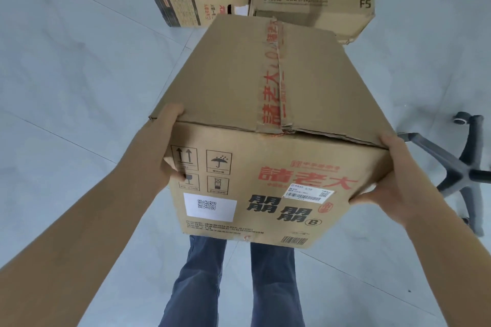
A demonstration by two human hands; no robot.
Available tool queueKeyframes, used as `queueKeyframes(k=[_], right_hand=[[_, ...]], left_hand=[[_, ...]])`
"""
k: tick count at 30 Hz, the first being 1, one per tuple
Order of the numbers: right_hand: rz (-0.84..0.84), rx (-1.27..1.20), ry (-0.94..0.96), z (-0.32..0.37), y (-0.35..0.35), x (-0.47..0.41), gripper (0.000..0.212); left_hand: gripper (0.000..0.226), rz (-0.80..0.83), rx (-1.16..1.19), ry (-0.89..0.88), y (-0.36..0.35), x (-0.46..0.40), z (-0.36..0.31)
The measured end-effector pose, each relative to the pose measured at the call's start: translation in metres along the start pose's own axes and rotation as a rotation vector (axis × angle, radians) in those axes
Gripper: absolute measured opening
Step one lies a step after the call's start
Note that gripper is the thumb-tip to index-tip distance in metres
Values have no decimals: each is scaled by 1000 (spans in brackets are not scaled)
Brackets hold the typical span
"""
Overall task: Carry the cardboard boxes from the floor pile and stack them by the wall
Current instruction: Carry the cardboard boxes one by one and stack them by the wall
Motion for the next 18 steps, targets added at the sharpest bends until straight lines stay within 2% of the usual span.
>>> queueKeyframes(k=[3,8,14,16,18], right_hand=[[66,46,24,15,6,28,26],[254,215,76,50,10,82,32],[469,408,224,86,8,175,24],[509,451,310,92,-2,208,33],[584,520,331,92,-18,236,23]], left_hand=[[14,-117,138,114,26,34,15],[31,-276,297,159,58,135,17],[19,-454,498,140,98,256,35],[20,-508,548,119,114,292,48],[18,-559,608,99,133,325,65]])
Point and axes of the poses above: each hand's wrist, its own x-axis away from the middle knuckle, its own y-axis out of the back of the hand, z = x × y, the point moved 5 cm from there along -x, towards the middle knuckle, and after that the axes turned 6 degrees about -z, right-handed, at the moved point
